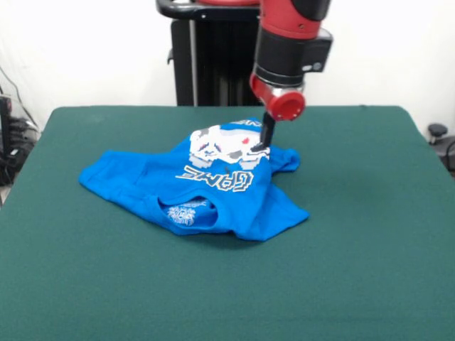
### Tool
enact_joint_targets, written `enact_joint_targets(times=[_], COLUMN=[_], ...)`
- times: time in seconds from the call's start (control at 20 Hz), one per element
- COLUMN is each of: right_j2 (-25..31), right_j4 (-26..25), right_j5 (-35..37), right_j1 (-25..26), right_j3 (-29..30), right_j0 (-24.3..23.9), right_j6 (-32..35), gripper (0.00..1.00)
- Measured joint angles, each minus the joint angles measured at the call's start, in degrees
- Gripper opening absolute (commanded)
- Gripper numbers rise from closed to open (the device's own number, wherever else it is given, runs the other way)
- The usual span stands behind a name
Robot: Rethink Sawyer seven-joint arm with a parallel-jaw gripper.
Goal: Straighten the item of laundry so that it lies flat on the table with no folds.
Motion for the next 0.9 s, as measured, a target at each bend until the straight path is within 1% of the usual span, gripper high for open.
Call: enact_joint_targets(times=[0.25, 0.4, 0.6, 0.65, 0.9], right_j2=[0.0, 0.0, 0.0, 0.0, -0.4], right_j4=[3.8, 5.2, 6.6, 7.3, 9.5], right_j5=[0.0, -0.5, -3.4, -5.4, -7.6], right_j1=[0.9, 1.9, 3.7, 4.9, 7.8], right_j3=[0.0, 0.0, 0.0, 0.0, 0.0], right_j0=[2.6, 3.7, 4.9, 5.6, 7.8], right_j6=[0.0, 0.0, 0.0, 0.0, 0.0], gripper=[0.0, 0.0, 0.0, 0.0, 0.0])
